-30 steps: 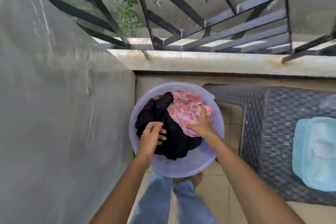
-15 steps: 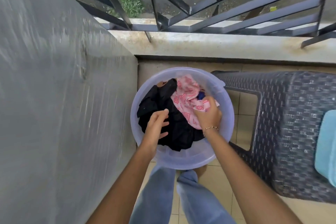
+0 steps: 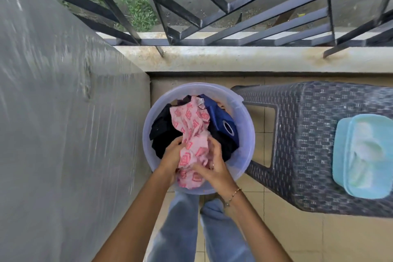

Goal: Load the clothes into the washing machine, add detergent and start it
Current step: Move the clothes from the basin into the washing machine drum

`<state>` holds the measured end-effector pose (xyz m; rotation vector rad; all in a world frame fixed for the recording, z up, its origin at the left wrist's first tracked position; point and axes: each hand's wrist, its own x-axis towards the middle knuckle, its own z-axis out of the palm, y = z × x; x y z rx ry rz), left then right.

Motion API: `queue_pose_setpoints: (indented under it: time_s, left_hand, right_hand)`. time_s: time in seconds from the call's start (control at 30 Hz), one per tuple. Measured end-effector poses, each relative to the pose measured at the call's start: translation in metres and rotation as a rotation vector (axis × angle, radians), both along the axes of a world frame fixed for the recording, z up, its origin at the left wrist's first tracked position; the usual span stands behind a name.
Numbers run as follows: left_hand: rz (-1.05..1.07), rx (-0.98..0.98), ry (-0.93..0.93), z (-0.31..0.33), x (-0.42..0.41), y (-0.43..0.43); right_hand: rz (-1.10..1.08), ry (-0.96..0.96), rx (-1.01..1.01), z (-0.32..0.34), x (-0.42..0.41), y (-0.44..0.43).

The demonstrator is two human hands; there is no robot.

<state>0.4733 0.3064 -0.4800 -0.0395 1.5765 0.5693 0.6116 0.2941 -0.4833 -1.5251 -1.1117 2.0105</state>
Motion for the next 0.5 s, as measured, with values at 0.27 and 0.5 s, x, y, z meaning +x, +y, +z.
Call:
queue_pose_setpoints:
  time_s: [0.27,0.5]
  left_hand:
    - [-0.093,-0.007,-0.094,0.013,-0.018,-0.016]
    - [-0.200,0.053,-0.164,0.013,-0.038,-0.027]
  right_hand:
    - [-0.069,-0.155,-0.320,-0.022,0.018,0.060]
    - [0.037,-0.096,-0.418,-0.022,-0.004,0.094]
